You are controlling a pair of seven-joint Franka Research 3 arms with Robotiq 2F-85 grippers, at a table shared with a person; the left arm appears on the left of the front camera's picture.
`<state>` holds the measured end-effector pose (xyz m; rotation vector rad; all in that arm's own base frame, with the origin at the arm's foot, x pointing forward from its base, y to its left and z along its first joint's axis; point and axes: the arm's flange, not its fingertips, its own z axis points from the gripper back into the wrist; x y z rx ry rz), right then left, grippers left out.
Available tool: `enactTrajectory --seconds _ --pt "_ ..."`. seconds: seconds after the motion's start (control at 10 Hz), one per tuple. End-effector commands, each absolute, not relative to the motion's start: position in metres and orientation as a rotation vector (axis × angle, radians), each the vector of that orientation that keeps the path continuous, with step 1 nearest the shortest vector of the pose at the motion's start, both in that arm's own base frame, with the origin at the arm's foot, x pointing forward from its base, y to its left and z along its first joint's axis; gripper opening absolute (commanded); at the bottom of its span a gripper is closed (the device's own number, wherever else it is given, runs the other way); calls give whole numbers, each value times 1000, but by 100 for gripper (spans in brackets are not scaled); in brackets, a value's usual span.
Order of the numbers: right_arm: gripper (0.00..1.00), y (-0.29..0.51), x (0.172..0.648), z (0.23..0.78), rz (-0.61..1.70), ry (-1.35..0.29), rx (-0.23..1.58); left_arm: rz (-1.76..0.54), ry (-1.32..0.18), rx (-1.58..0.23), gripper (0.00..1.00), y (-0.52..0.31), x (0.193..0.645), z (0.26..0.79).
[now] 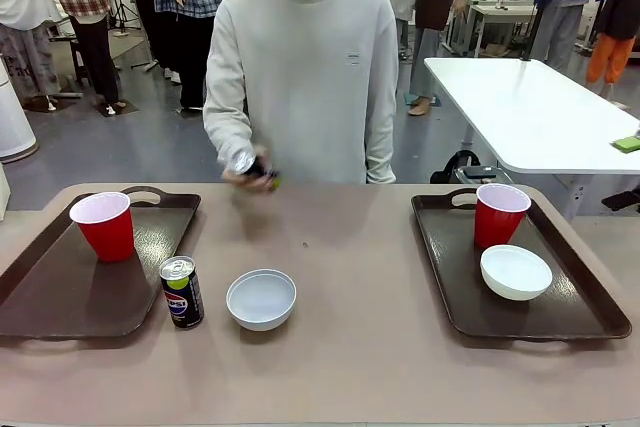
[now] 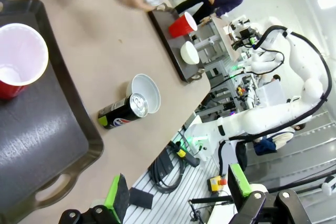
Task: Prepare tableware on both trays.
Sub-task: Pick up a Picnic Bowl from the table and place it on a Handle tray.
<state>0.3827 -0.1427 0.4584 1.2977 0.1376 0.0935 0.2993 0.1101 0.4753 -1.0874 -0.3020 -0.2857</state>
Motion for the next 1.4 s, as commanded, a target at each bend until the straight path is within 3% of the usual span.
enactTrajectory --seconds 0.0,0.8,1.0,1.3 --pt "99 -149 370 465 39 202 1340 -307 -332 -1107 100 111 299 474" --pt "99 -149 370 465 39 202 1340 -286 -302 -1087 100 110 299 475" --pt "99 -149 370 465 39 202 1340 -472 -335 -765 100 35 275 490" --pt "99 -149 370 465 39 202 1340 -532 -295 -539 100 -33 300 492"
